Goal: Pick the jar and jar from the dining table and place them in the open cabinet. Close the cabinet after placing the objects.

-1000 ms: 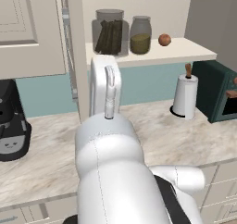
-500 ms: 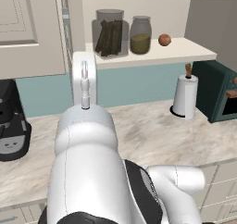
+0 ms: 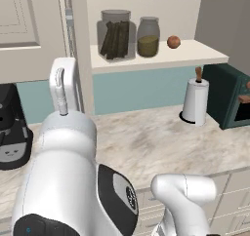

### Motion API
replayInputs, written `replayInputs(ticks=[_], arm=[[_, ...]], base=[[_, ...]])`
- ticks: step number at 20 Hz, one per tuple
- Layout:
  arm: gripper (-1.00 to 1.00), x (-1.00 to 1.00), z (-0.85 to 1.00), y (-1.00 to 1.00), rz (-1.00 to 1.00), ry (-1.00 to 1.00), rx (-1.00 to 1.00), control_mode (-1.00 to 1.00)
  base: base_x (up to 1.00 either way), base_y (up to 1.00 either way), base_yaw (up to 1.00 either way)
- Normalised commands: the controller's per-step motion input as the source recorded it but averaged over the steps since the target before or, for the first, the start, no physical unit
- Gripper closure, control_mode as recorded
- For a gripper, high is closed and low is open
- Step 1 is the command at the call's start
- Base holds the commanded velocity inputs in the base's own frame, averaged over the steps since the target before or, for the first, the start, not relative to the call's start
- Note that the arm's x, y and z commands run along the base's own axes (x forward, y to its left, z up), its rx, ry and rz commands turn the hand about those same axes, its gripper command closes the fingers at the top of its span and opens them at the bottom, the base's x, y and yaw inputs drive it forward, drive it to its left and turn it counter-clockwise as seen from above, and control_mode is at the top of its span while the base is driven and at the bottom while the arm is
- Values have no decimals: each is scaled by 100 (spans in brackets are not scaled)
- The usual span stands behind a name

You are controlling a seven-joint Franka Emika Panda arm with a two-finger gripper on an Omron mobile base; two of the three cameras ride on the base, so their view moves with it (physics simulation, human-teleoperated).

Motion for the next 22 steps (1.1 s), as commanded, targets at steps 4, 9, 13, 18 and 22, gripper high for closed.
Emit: replayInputs(ticks=[4, 9, 13, 18, 22], arm=[[-100, 20, 0, 22, -8, -7, 0, -100], [-100, 26, 0, 23, -9, -6, 0, -100], [-100, 19, 0, 15, -6, -4, 3, -100], [-100, 15, -4, 12, -6, -2, 3, -100], [-100, 15, -15, 3, -3, -3, 4, -100]], base=[[0, 0, 0], [0, 0, 0], [0, 0, 0], [0, 0, 0], [0, 0, 0]])
